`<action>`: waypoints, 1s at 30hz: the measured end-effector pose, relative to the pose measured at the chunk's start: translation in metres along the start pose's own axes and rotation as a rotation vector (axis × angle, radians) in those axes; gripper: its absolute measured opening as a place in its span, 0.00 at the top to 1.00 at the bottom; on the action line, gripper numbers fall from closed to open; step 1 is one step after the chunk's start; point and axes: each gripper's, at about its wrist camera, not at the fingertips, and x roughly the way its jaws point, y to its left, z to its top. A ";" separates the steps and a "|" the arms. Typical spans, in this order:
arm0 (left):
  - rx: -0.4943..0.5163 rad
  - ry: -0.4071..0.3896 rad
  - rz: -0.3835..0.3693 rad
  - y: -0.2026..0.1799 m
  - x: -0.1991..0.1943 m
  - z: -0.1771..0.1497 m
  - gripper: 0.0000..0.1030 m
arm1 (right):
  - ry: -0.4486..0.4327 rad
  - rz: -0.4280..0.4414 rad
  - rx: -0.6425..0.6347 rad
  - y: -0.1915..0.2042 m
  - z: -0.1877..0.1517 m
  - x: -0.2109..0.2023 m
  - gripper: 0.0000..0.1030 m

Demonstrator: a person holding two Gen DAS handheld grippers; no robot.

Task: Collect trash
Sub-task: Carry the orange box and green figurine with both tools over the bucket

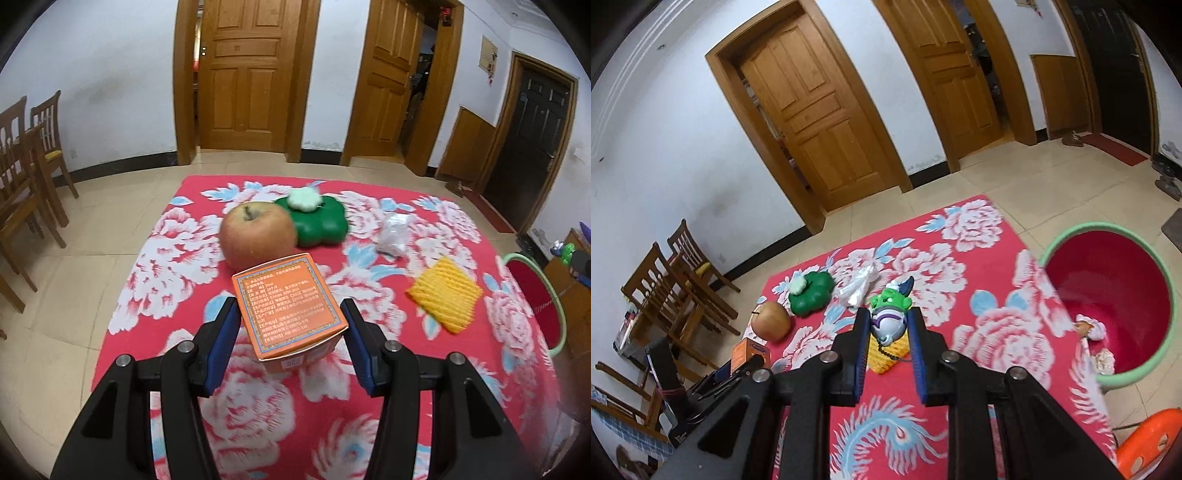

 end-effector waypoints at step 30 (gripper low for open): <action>0.224 0.043 -0.226 -0.179 -0.020 0.009 0.46 | -0.104 -0.138 0.287 -0.169 -0.006 -0.063 0.78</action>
